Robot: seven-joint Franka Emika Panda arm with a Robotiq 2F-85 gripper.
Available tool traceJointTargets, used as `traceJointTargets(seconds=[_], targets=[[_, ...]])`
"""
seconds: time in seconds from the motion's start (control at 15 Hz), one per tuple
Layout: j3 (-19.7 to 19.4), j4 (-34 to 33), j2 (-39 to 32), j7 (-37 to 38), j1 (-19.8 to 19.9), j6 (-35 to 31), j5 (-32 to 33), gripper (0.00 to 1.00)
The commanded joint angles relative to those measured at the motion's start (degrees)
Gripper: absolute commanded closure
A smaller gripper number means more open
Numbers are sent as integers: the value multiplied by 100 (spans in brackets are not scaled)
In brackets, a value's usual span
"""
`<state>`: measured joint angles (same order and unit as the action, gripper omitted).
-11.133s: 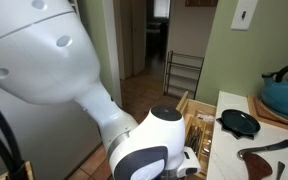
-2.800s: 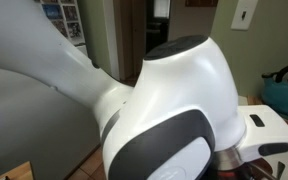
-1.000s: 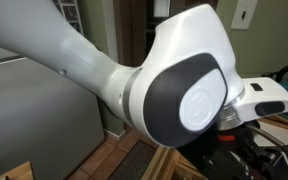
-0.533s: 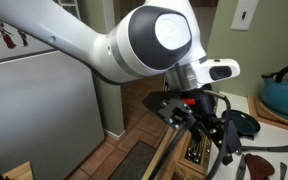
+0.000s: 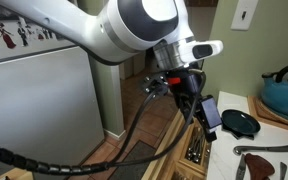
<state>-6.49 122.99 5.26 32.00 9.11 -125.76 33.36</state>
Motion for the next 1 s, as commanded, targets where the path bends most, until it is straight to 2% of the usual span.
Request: traceJointTargets(seconds=[0.0,0.27,0.33,0.53,0.93], targets=[[160,-12,351,511,-24,477,136,0],[344,-69,573,1012,-27,666,194,0],[404,-8,640,1278,2,494,454,0],[484,8,800,1485,-24,442,540,0],[516,90,1109,1570,-41,-128,345,0]])
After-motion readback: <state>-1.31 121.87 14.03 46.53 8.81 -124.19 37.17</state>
